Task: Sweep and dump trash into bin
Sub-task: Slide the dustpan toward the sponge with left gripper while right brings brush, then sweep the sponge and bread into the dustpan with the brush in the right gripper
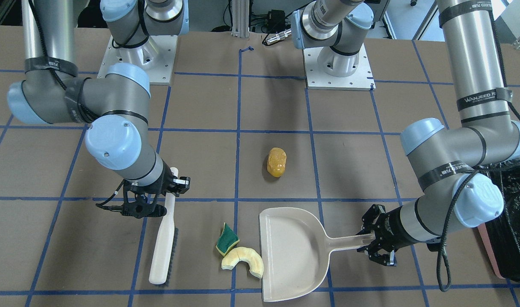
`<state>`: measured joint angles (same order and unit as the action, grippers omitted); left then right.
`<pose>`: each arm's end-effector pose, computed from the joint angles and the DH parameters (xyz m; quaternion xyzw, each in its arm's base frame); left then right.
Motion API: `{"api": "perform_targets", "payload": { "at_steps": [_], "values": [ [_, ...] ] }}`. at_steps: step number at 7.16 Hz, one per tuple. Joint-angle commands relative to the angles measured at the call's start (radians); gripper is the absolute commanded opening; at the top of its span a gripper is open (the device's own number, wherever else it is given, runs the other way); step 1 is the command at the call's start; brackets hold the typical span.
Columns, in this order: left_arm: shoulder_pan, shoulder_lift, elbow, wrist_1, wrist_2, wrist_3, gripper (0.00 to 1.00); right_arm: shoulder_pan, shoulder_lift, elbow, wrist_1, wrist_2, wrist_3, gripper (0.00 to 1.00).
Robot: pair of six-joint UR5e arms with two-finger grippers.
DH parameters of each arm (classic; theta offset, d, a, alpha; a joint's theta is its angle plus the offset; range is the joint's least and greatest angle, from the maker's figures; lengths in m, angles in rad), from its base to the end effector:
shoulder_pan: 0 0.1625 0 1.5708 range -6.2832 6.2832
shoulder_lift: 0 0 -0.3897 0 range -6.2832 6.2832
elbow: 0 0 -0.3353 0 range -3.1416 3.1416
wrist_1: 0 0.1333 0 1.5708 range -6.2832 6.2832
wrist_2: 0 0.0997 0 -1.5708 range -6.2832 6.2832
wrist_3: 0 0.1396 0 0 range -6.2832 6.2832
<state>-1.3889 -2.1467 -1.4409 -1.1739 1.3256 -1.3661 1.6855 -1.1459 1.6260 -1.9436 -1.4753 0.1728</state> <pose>-0.0545 -0.6279 0.2045 0.6957 -0.7074 -0.0885 0.0878 0.2077 -0.5219 0.2138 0.0315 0.9969 0.0598 0.0395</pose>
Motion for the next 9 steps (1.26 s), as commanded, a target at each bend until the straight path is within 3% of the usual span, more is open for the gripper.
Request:
{"api": "perform_targets", "payload": {
  "at_steps": [1,7,8,9],
  "values": [
    [-0.010,-0.001,-0.004,0.003,0.000,-0.004,0.00,0.060,0.049,-0.044,-0.003,0.007,0.062,0.00],
    [-0.053,0.002,-0.010,0.010,-0.002,-0.028,0.00,0.203,0.112,-0.107,-0.003,0.035,0.214,0.00],
    [-0.053,-0.001,-0.019,0.020,-0.003,-0.028,0.00,0.213,0.107,-0.118,-0.008,0.111,0.220,0.00],
    [-0.053,0.001,-0.039,0.051,-0.002,-0.027,0.00,0.223,0.110,-0.150,0.000,0.122,0.247,0.00]
  ]
}}
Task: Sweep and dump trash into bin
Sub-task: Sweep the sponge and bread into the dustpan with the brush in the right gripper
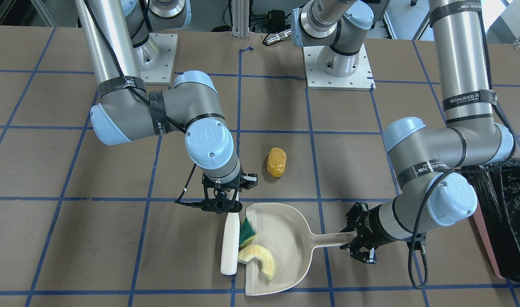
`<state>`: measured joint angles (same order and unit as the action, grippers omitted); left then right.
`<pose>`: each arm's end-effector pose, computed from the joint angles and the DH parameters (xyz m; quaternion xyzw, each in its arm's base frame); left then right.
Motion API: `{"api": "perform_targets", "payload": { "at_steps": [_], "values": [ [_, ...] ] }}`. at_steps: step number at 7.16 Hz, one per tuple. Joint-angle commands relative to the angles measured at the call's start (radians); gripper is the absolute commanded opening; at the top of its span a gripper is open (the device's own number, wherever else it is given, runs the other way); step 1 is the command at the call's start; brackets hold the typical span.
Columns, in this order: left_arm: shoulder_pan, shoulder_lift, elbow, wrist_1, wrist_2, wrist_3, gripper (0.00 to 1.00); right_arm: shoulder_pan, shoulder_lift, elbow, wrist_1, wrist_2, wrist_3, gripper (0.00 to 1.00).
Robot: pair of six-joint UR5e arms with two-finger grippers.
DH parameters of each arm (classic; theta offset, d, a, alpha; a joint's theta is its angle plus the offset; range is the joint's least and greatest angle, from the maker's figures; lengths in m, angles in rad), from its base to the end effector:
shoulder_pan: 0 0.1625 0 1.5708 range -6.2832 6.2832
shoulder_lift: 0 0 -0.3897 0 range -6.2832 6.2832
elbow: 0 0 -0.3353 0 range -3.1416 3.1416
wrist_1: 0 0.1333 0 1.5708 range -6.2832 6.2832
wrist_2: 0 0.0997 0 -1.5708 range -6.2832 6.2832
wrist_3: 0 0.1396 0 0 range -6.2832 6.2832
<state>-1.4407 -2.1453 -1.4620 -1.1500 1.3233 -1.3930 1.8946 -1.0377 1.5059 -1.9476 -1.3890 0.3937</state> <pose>-0.0876 -0.6215 0.1994 0.6866 -0.7161 -0.0908 0.0865 0.3361 -0.5032 0.2010 0.0389 0.9941 0.0744 0.0689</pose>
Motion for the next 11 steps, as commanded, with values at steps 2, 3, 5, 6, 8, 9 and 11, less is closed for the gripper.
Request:
{"api": "perform_targets", "payload": {
  "at_steps": [2,3,5,6,8,9,11],
  "values": [
    [-0.001,-0.001,-0.038,0.055,0.002,0.003,0.00,0.027,0.004,-0.042,0.007,0.036,0.051,0.00],
    [-0.001,0.001,-0.038,0.056,0.002,0.006,0.00,0.027,0.001,-0.042,0.016,0.022,0.051,0.00],
    [-0.001,0.001,-0.038,0.064,0.008,0.015,0.30,0.021,-0.036,-0.045,0.088,-0.022,0.039,0.00],
    [-0.001,0.007,-0.037,0.062,0.010,0.015,0.46,0.021,-0.073,-0.042,0.134,-0.025,0.040,0.00],
    [-0.001,0.001,-0.038,0.070,0.016,0.015,0.55,0.006,-0.116,-0.033,0.177,-0.030,0.039,0.00],
    [-0.001,0.004,-0.037,0.072,0.019,0.017,0.54,0.004,-0.136,-0.026,0.199,-0.077,0.037,0.00],
    [-0.001,0.013,-0.035,0.070,0.033,0.014,0.00,-0.002,-0.210,0.017,0.257,-0.116,0.051,0.00]
  ]
}}
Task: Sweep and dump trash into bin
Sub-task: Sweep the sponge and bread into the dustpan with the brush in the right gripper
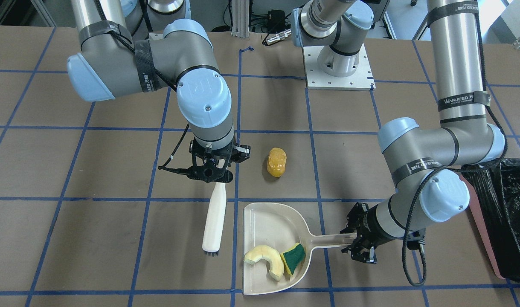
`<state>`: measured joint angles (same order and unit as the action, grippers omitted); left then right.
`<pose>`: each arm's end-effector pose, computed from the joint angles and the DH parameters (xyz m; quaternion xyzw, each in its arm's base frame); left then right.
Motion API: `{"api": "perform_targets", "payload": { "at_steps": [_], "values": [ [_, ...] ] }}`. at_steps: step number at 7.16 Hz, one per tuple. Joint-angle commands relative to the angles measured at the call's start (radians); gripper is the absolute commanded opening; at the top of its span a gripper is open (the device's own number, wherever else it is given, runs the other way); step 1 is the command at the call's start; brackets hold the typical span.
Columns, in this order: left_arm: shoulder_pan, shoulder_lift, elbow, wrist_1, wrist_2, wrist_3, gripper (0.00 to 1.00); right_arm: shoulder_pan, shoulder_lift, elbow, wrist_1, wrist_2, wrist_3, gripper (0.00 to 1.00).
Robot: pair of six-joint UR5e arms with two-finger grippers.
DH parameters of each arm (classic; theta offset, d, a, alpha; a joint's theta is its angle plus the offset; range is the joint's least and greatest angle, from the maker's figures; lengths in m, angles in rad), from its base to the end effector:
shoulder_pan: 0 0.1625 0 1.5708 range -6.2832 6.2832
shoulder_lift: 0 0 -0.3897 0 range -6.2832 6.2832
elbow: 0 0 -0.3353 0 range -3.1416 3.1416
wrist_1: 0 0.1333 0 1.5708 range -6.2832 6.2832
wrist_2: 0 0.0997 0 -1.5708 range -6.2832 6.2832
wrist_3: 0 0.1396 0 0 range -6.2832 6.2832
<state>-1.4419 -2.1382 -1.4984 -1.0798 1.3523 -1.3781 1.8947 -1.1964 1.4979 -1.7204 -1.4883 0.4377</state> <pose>-0.0846 -0.6197 0.1952 0.6803 -0.7248 -0.0654 0.0873 0.3092 -0.4660 0.2730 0.0598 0.9945 0.0857 0.0100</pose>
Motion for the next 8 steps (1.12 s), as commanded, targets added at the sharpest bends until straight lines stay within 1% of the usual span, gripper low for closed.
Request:
{"api": "perform_targets", "payload": {
  "at_steps": [1,3,5,6,7,8],
  "values": [
    [0.000,0.003,0.001,0.001,0.002,-0.001,0.00,-0.002,-0.090,0.068,0.030,-0.007,0.007,0.00],
    [0.002,0.006,0.010,0.001,0.007,0.002,0.00,0.003,-0.155,0.140,0.027,-0.006,0.007,0.00],
    [0.023,0.026,0.017,-0.011,0.002,0.025,0.00,0.004,-0.198,0.255,0.006,0.000,0.006,0.00],
    [0.061,0.037,0.026,-0.015,-0.002,0.039,0.00,0.004,-0.227,0.309,-0.034,-0.001,0.012,0.00],
    [0.105,0.044,0.041,-0.050,-0.002,0.063,0.00,0.009,-0.238,0.341,-0.063,0.000,0.042,0.00],
    [0.147,0.058,0.049,-0.083,0.001,0.100,0.00,0.017,-0.241,0.353,-0.065,0.000,0.076,0.00]
  ]
}}
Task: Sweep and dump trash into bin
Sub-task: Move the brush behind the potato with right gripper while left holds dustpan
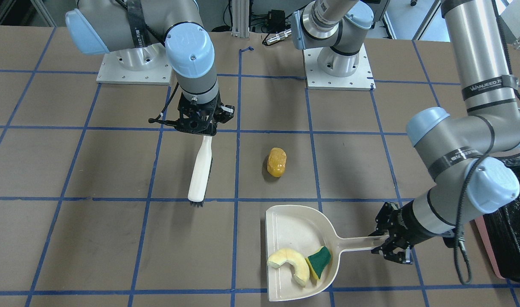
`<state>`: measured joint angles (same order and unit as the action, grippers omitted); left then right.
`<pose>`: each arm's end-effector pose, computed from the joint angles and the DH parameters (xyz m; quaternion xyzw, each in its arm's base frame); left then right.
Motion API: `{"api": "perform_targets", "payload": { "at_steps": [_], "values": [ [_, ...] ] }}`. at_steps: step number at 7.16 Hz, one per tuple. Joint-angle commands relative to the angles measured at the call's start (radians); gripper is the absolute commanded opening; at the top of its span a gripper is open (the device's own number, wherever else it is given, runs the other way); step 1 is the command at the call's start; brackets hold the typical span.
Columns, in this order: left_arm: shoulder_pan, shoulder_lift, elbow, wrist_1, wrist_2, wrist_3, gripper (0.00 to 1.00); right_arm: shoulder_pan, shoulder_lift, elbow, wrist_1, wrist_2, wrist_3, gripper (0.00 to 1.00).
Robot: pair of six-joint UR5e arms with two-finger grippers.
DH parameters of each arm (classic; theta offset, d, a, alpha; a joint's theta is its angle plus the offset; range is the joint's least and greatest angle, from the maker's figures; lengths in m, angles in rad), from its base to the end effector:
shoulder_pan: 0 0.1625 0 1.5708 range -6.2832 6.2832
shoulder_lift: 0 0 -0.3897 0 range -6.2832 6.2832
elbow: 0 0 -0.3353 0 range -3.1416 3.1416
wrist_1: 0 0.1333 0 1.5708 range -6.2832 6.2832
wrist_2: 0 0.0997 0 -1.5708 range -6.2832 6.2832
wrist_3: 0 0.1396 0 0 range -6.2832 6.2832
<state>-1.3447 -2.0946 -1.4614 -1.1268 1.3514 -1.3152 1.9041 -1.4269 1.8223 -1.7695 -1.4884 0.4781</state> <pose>-0.0238 -0.6268 0.2317 0.6912 -0.7142 -0.0441 0.1012 0.2794 -0.3645 0.2631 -0.0760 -0.9914 -0.1063 0.0011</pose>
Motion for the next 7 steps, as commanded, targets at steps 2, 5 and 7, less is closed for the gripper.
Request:
{"api": "perform_targets", "payload": {
  "at_steps": [2,5,7],
  "values": [
    [0.126,0.030,-0.009,-0.062,0.017,0.149,0.00,0.033,-0.013,0.069,-0.053,0.000,0.065,0.00],
    [0.165,0.095,-0.170,-0.041,0.048,0.223,0.00,0.041,-0.017,0.095,-0.068,0.025,0.077,0.00],
    [0.212,0.192,-0.302,-0.042,0.109,0.290,0.00,0.041,-0.018,0.098,-0.067,0.037,0.080,0.00]
  ]
}}
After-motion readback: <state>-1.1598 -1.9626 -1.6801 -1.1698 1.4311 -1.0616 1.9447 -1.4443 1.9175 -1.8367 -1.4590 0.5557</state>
